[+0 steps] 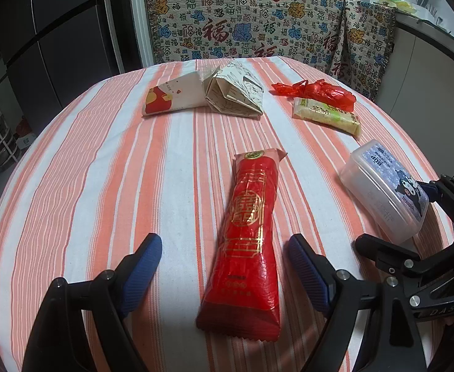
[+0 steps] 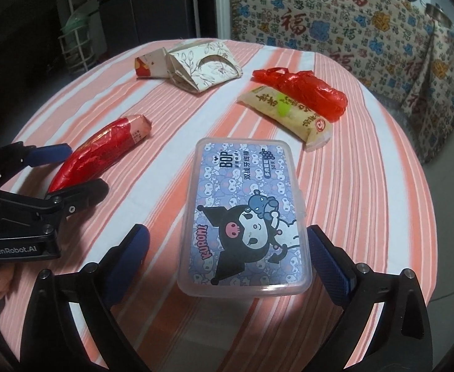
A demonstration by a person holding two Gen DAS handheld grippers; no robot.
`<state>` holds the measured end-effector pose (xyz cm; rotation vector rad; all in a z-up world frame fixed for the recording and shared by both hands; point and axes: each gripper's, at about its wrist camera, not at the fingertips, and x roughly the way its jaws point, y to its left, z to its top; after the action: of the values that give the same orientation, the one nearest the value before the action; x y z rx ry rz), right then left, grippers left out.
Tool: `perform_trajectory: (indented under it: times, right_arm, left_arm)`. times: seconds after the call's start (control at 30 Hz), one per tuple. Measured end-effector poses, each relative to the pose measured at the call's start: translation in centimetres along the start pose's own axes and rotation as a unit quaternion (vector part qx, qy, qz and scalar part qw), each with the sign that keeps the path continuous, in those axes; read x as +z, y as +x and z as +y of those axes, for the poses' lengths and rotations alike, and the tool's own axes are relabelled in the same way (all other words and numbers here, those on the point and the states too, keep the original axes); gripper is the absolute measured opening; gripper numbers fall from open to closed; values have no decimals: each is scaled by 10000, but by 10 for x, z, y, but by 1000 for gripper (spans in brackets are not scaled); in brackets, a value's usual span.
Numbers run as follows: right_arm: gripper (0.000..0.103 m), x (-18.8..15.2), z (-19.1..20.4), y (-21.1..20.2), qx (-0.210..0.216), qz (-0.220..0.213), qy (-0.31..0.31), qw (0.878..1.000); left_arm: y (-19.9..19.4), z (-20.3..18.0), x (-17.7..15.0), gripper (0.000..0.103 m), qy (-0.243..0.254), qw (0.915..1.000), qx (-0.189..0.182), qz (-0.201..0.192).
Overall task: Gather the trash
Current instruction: 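Grasp the clear plastic box with the right tool, then grasp the red tube-shaped package with the left tool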
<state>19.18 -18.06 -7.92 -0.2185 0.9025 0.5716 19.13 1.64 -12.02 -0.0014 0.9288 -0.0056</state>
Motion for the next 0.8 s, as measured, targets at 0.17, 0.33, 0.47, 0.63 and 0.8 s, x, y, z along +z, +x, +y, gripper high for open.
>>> perform_trajectory:
  times: [0.17,0.33,0.47,0.63,0.8]
  right_arm:
    - [100,0,0,0,0,-4,-1,10000]
    - [100,0,0,0,12,-10,-4,10000]
    - [102,0,1,0,54,-11,-15,10000]
    - [102,-1,1,0,87,-21,-10,10000]
    - [102,-2,-4,-4,268,-42,57,9996]
  left_arm:
    - [0,0,-1,86,-3,10000,-2,-2]
    - [0,1,-1,86,-4,10000,-3,-4]
    - [0,1,-1,86,-6,10000,-3,-5]
    - [1,1,-2,86,-8,10000,-4,-8]
    - [1,0,-3,86,-19,10000,-20,-10]
